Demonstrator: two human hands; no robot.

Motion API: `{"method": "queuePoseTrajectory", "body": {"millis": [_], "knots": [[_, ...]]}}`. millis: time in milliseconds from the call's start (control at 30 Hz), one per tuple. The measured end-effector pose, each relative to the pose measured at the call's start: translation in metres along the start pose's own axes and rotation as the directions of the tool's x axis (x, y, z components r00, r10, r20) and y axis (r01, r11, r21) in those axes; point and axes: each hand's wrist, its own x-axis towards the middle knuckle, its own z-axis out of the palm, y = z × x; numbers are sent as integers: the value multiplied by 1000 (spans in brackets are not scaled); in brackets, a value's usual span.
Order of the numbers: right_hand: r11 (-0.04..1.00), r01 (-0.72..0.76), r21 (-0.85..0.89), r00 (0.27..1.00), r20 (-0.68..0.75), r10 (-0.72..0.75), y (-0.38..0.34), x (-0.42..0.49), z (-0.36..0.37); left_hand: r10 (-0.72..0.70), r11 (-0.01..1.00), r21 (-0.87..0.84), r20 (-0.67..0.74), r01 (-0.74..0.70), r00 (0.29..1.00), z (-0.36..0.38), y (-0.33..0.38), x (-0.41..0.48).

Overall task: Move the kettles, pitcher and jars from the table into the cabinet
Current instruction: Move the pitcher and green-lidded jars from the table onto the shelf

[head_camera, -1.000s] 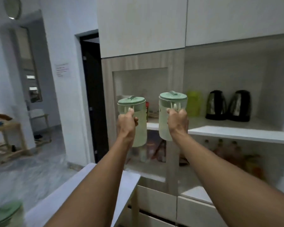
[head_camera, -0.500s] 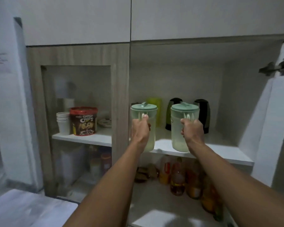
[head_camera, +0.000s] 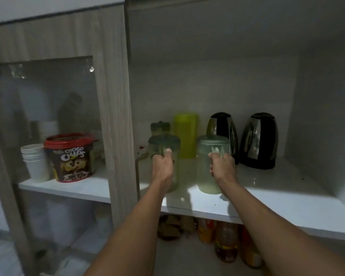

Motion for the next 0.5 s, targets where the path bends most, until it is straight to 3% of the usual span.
{"method": "queuePoseTrajectory", "body": {"millis": [100,233,367,500], "knots": [[1000,-26,-17,999,-40,25,11,45,27,-91,996,21,-5,91,996,16,0,50],[998,-60,-18,998,-34,59,28,101,57,-39,988,-153,-13,37,999,44,-8,120],[999,-39,1,998,-50,39,64,158,79,-16,977,-211,38,24,999,60,-15,161],[998,-29,-57,1000,7,29,53,164,83,-69,968,-238,74,85,995,75,-15,188]]}}
